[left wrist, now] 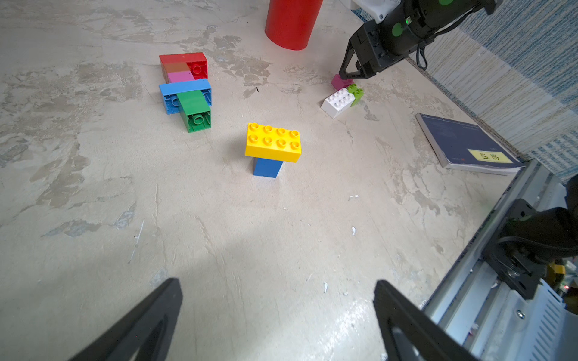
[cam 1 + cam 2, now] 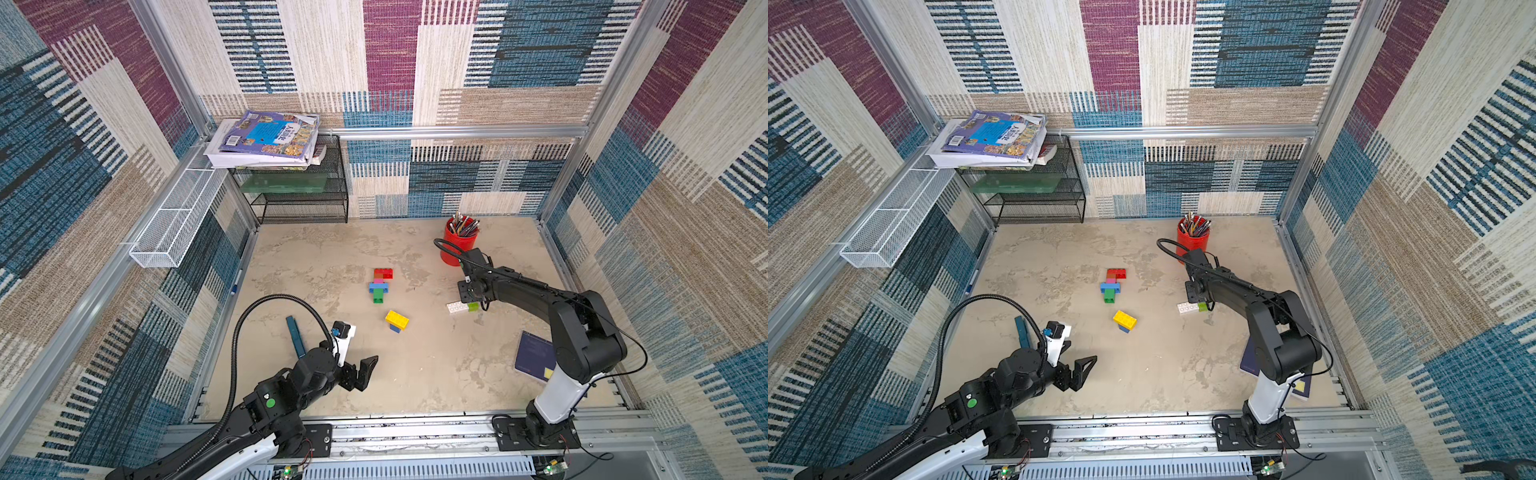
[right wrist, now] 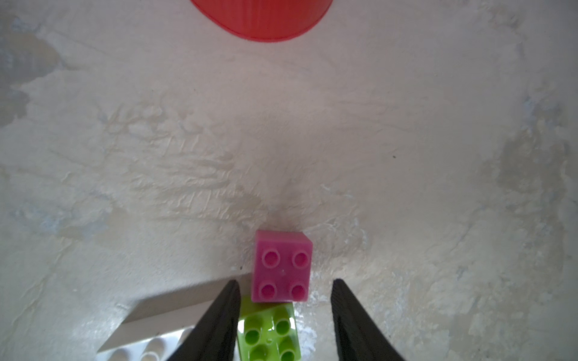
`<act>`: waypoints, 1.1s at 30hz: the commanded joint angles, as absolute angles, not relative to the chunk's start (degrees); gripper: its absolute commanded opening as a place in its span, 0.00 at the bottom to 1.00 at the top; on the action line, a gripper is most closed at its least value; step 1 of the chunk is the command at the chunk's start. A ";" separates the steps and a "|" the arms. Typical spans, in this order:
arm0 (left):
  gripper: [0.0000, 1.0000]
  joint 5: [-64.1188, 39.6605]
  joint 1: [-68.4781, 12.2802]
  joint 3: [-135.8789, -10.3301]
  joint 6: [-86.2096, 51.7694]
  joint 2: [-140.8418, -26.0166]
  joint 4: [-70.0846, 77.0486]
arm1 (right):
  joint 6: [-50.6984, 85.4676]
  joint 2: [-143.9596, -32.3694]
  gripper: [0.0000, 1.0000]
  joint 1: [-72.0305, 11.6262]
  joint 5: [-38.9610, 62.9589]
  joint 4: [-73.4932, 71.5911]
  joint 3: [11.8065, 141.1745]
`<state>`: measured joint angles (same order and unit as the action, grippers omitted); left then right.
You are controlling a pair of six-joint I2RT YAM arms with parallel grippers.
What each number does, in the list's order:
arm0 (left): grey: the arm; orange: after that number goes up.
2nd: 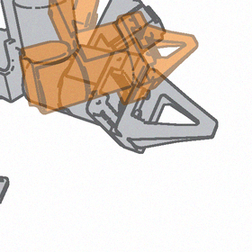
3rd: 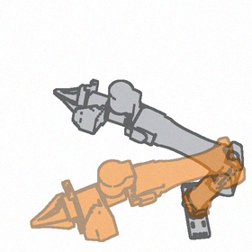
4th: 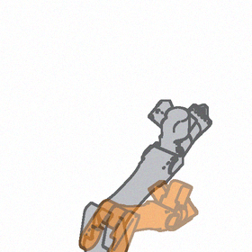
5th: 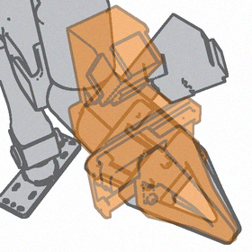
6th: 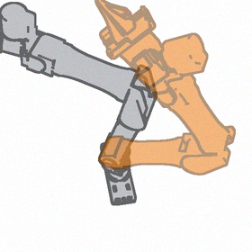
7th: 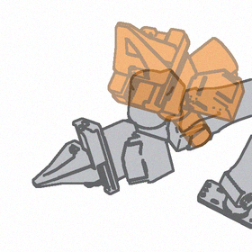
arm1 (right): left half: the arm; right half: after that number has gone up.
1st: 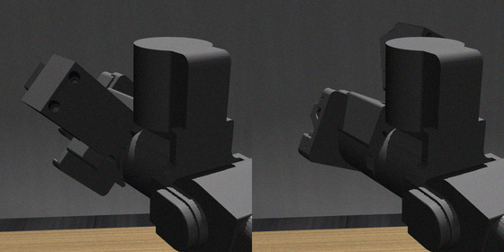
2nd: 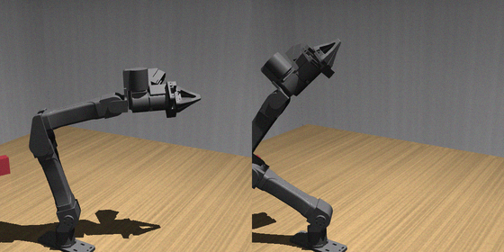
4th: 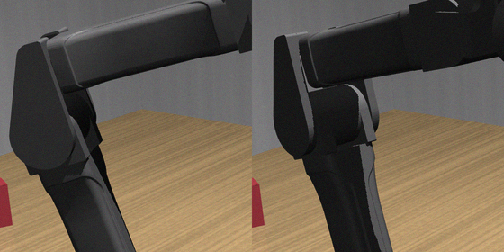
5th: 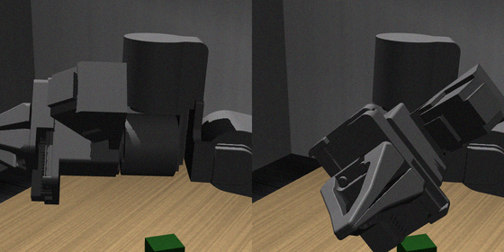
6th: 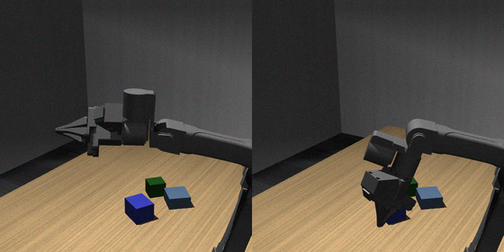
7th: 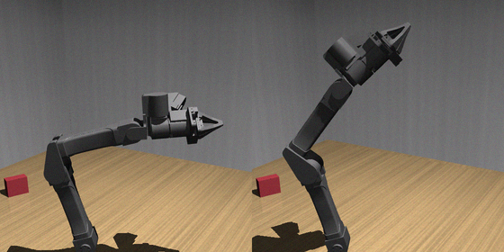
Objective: Assemble the letter f with lego
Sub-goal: Pick up the lego brick from the center of the board.
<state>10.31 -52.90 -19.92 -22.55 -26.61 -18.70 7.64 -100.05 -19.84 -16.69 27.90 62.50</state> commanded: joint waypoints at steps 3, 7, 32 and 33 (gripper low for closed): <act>0.99 10.55 -52.83 -20.01 -23.20 -26.46 -17.42 | 8.26 -101.51 0.50 -19.23 -14.66 25.71 62.27; 0.99 10.63 -52.83 -19.87 -23.29 -26.35 -17.49 | 8.13 -102.21 0.49 -19.07 -13.90 25.20 62.27; 0.99 10.72 -52.85 -19.62 -23.53 -26.10 -17.41 | 6.72 -99.94 0.31 -18.36 -10.21 24.85 62.41; 0.99 10.73 -52.89 -19.55 -23.55 -26.11 -17.27 | 6.60 -99.39 0.30 -18.60 -10.03 24.83 62.53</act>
